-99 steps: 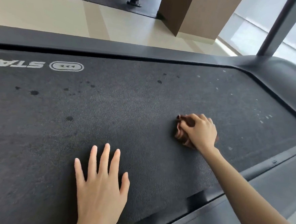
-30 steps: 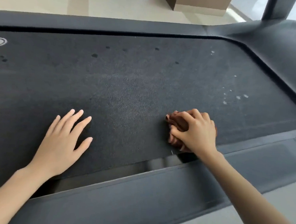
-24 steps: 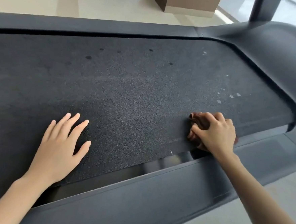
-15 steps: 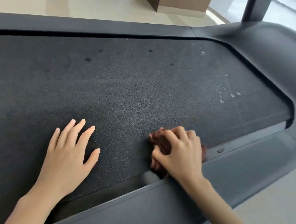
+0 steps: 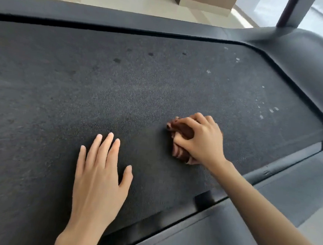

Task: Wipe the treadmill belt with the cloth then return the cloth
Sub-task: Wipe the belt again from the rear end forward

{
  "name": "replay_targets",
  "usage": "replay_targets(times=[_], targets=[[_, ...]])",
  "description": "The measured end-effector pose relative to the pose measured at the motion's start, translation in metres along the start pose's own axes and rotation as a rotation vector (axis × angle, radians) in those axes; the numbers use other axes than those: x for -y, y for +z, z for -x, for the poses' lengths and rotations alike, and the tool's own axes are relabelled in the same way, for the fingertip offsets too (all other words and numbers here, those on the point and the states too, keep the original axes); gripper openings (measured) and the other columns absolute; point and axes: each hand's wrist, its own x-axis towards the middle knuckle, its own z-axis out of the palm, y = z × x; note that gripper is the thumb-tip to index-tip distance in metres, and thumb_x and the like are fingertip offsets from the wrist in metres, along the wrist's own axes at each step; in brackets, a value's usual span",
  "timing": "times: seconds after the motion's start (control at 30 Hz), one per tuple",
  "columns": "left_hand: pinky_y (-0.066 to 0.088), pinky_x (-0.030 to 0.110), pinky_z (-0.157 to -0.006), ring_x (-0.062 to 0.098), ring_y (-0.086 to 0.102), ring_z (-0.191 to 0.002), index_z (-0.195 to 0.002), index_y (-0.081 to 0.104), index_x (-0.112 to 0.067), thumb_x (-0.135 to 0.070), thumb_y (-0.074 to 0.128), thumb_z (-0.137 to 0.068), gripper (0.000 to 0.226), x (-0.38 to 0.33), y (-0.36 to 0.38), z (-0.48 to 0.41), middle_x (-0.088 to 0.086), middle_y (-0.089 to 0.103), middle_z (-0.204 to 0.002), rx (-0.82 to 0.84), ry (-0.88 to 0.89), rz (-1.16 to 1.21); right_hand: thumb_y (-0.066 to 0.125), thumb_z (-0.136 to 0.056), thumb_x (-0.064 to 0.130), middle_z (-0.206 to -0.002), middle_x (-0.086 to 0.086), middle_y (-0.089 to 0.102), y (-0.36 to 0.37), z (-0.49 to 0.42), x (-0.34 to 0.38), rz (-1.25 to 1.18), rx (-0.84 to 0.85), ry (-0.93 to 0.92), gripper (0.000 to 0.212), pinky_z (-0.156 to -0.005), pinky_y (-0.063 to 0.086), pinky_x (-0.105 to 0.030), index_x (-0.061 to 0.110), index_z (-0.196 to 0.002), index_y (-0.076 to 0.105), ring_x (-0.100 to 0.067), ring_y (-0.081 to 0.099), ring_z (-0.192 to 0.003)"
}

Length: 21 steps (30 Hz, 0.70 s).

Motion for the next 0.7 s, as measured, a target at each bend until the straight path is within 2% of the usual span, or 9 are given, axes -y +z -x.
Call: replay_targets(times=[0.1, 0.17, 0.23, 0.3, 0.4, 0.5, 0.6, 0.7], targets=[[0.022, 0.053, -0.111, 0.032, 0.038, -0.135, -0.130, 0.053, 0.001, -0.040, 0.034, -0.082, 0.066, -0.005, 0.000, -0.001, 0.015, 0.047, -0.141, -0.009, -0.026, 0.028, 0.062, -0.079, 0.047, -0.105, -0.008, 0.063, -0.009, -0.023, -0.052, 0.115, 0.019, 0.363, 0.038, -0.079, 0.044, -0.039, 0.024, -0.108, 0.069, -0.036, 0.054, -0.098], [0.023, 0.055, -0.109, 0.034, 0.039, -0.133, -0.128, 0.054, 0.002, -0.038, 0.034, -0.081, 0.065, -0.008, 0.000, -0.003, 0.017, 0.049, -0.139, -0.023, -0.045, 0.036, 0.062, -0.081, 0.046, -0.109, -0.013, 0.062, -0.008, -0.031, -0.057, 0.177, -0.002, 0.477, 0.040, -0.082, 0.042, -0.039, 0.019, -0.110, 0.068, -0.038, 0.053, -0.101], [0.024, 0.057, -0.109, 0.035, 0.040, -0.133, -0.128, 0.054, 0.003, -0.037, 0.035, -0.080, 0.065, -0.012, 0.000, -0.004, 0.018, 0.050, -0.138, -0.024, -0.057, 0.034, 0.061, -0.081, 0.046, -0.107, -0.014, 0.062, -0.004, -0.035, -0.037, 0.242, 0.001, 0.438, 0.042, -0.081, 0.042, -0.039, 0.016, -0.109, 0.068, -0.039, 0.054, -0.099], [0.024, 0.057, -0.109, 0.035, 0.039, -0.132, -0.128, 0.054, 0.003, -0.036, 0.035, -0.080, 0.065, -0.013, -0.001, -0.004, 0.017, 0.050, -0.138, -0.021, -0.063, 0.043, 0.062, -0.079, 0.047, -0.099, -0.012, 0.064, 0.005, -0.033, -0.002, 0.227, -0.002, 0.300, 0.040, -0.077, 0.043, -0.038, 0.016, -0.104, 0.070, -0.037, 0.057, -0.093], [0.023, 0.054, -0.110, 0.033, 0.038, -0.134, -0.130, 0.053, 0.001, -0.038, 0.035, -0.081, 0.065, -0.011, -0.001, -0.003, 0.015, 0.049, -0.139, -0.010, -0.050, 0.032, 0.058, -0.072, 0.048, -0.080, -0.005, 0.063, 0.024, -0.028, 0.058, 0.116, -0.103, 0.044, 0.036, -0.064, 0.044, -0.033, 0.019, -0.089, 0.073, -0.030, 0.058, -0.073], [0.021, 0.052, -0.112, 0.031, 0.037, -0.135, -0.132, 0.052, -0.002, -0.040, 0.034, -0.083, 0.065, -0.003, -0.001, -0.001, 0.013, 0.047, -0.142, -0.007, -0.005, 0.022, 0.052, -0.070, 0.048, -0.077, 0.000, 0.060, 0.028, -0.028, 0.076, 0.005, -0.090, -0.127, 0.036, -0.060, 0.043, -0.030, 0.023, -0.085, 0.073, -0.025, 0.055, -0.069], [0.020, 0.050, -0.112, 0.030, 0.036, -0.136, -0.132, 0.052, -0.003, -0.041, 0.033, -0.084, 0.064, 0.000, 0.000, -0.001, 0.012, 0.046, -0.143, -0.019, 0.005, 0.029, 0.052, -0.071, 0.049, -0.080, 0.003, 0.060, 0.019, -0.022, 0.040, -0.014, -0.056, -0.088, 0.035, -0.063, 0.044, -0.030, 0.027, -0.087, 0.074, -0.025, 0.056, -0.075], [0.020, 0.051, -0.112, 0.032, 0.037, -0.135, -0.131, 0.053, -0.001, -0.040, 0.033, -0.084, 0.064, -0.001, 0.002, 0.000, 0.013, 0.047, -0.142, -0.048, 0.007, 0.048, 0.064, -0.077, 0.044, -0.092, 0.000, 0.061, 0.000, -0.015, -0.023, 0.060, -0.006, 0.143, 0.030, -0.072, 0.043, -0.035, 0.026, -0.098, 0.072, -0.029, 0.056, -0.090]])
